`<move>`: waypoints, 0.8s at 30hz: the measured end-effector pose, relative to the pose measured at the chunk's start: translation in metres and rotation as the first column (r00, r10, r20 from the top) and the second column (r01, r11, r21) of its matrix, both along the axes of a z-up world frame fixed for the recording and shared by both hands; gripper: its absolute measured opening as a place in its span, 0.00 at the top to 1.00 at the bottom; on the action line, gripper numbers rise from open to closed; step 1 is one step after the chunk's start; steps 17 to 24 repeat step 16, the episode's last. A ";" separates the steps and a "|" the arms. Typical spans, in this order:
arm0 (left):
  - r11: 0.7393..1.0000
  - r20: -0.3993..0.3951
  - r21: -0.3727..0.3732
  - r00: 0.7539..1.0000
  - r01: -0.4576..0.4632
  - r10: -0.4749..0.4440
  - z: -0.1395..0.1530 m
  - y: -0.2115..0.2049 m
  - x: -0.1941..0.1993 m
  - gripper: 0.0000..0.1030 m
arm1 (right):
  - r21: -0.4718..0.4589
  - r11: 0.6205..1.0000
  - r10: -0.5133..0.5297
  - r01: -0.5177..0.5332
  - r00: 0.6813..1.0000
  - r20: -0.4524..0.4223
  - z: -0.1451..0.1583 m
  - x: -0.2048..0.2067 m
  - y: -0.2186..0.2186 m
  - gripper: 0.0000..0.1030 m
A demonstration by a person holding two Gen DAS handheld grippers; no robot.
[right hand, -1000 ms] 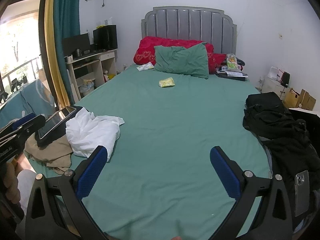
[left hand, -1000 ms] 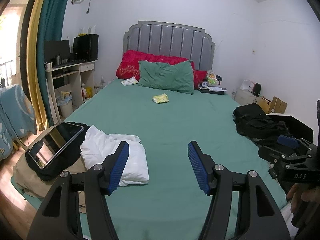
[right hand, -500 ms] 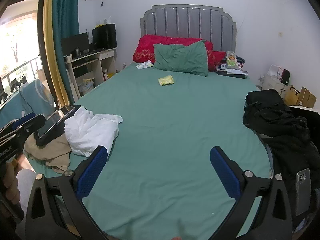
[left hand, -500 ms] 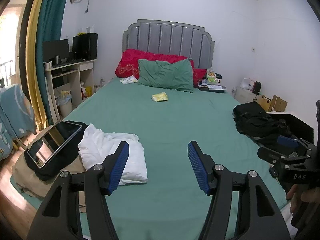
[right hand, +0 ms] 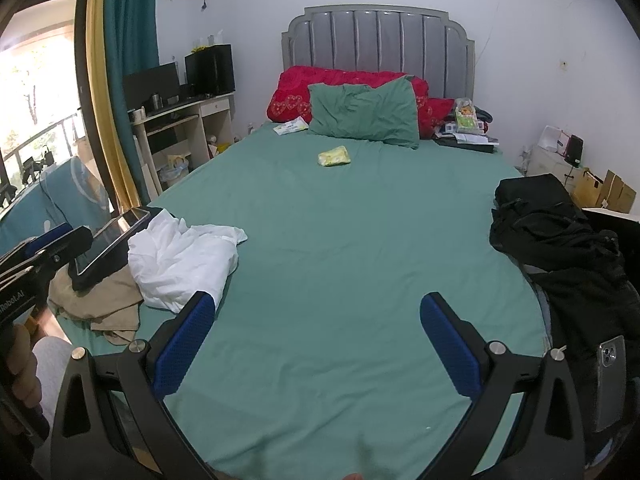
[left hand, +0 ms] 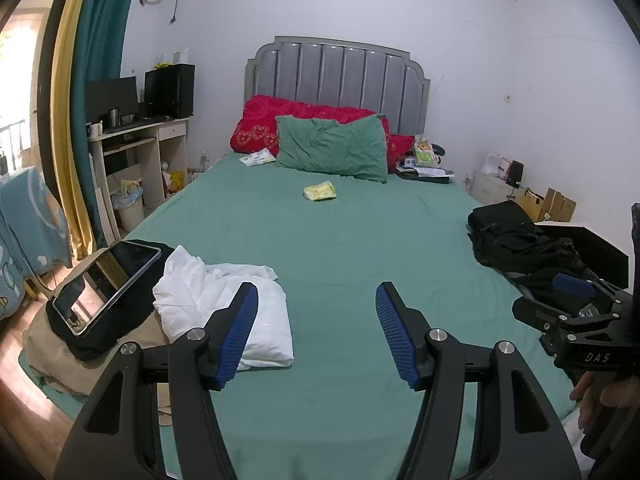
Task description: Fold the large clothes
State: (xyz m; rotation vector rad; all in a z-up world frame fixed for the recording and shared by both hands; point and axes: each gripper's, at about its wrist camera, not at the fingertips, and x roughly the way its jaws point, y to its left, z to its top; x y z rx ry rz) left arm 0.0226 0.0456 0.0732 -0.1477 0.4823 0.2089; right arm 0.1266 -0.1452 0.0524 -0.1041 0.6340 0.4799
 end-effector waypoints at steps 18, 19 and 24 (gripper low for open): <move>1.000 -0.032 0.015 0.999 0.021 -0.021 -0.019 0.006 0.017 0.37 | -0.024 1.000 -0.001 0.000 1.000 -0.023 -0.020 0.016 0.003 0.02; 1.000 -0.032 0.015 0.999 0.021 -0.021 -0.019 0.006 0.017 0.37 | -0.024 1.000 -0.001 0.000 1.000 -0.023 -0.020 0.016 0.003 0.02; 1.000 -0.032 0.015 0.999 0.021 -0.021 -0.019 0.006 0.017 0.37 | -0.024 1.000 -0.001 0.000 1.000 -0.023 -0.020 0.016 0.003 0.02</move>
